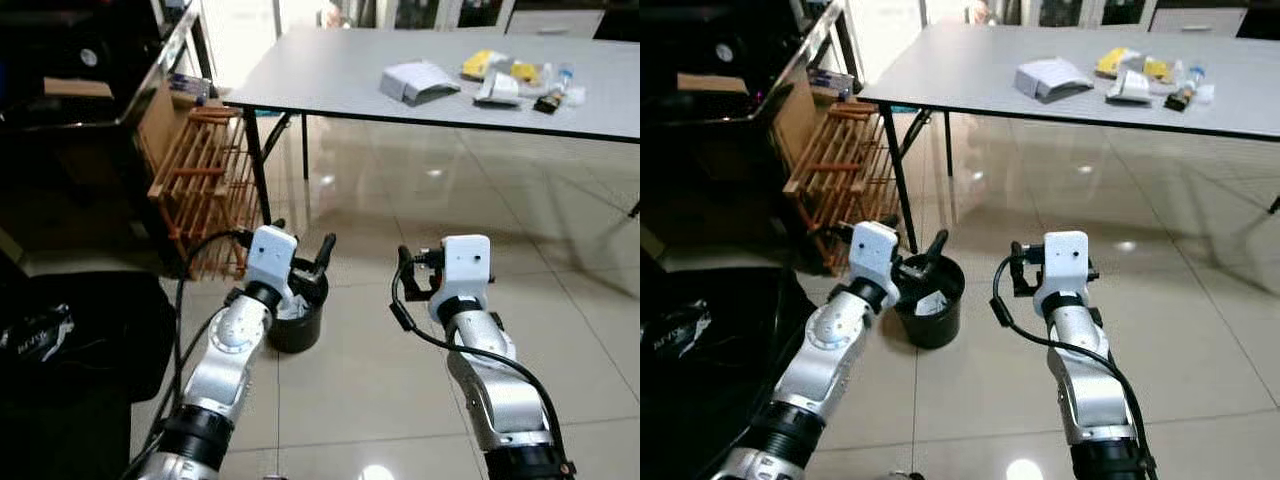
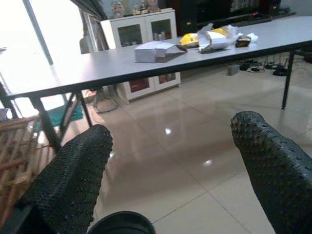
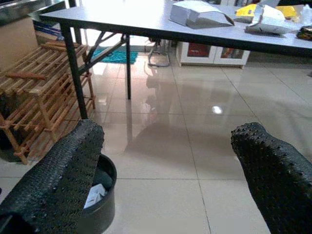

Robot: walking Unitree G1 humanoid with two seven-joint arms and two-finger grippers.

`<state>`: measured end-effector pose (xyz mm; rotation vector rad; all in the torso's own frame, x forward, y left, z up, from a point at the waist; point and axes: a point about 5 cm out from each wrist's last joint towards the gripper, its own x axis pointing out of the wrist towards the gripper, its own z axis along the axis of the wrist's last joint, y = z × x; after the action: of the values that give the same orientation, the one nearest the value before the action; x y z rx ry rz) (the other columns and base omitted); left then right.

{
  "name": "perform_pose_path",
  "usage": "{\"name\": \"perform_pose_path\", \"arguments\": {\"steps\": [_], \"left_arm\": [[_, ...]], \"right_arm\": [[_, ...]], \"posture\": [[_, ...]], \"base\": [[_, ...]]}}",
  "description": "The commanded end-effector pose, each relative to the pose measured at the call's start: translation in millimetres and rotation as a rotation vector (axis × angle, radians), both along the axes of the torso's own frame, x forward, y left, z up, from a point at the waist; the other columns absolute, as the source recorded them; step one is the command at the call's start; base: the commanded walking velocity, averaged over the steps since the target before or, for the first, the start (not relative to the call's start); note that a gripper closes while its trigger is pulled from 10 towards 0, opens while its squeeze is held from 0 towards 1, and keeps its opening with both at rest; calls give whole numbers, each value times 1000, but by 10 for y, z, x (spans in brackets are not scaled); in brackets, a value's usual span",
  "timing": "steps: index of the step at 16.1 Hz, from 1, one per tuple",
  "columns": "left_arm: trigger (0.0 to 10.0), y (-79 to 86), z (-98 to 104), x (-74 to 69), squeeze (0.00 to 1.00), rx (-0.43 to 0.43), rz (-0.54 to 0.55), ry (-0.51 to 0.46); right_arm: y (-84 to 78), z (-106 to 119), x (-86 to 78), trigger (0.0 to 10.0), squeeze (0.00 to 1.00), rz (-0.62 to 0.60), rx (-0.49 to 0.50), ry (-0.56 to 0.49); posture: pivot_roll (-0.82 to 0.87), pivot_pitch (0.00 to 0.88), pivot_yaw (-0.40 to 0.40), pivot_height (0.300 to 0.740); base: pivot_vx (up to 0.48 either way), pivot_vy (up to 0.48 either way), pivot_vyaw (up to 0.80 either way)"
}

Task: Picking trash to rubbish bin

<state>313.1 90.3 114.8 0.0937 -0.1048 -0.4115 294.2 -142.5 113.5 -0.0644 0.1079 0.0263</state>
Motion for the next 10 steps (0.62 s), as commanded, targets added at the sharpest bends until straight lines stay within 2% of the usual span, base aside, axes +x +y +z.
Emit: {"name": "perform_pose_path", "arguments": {"steps": [1,6,10], "left_arm": [[10000,7,18,25,0,15,1,-7],[10000,-33,40,61,0,14,4,-16],[10000,-85,22,47,0,-5,24,-20]], "right_arm": [[17,4,20,10000,0,3,-1,5],[11,45,113,10000,0,20,-12,-39],[8,75,169,10000,0,83,-48,-34]], "posture": [[-56,17,24,740],[-29,10,-1,740],[-27,7,-70,740]], "base": [[0,0,0],[0,0,0],[0,0,0]]}}
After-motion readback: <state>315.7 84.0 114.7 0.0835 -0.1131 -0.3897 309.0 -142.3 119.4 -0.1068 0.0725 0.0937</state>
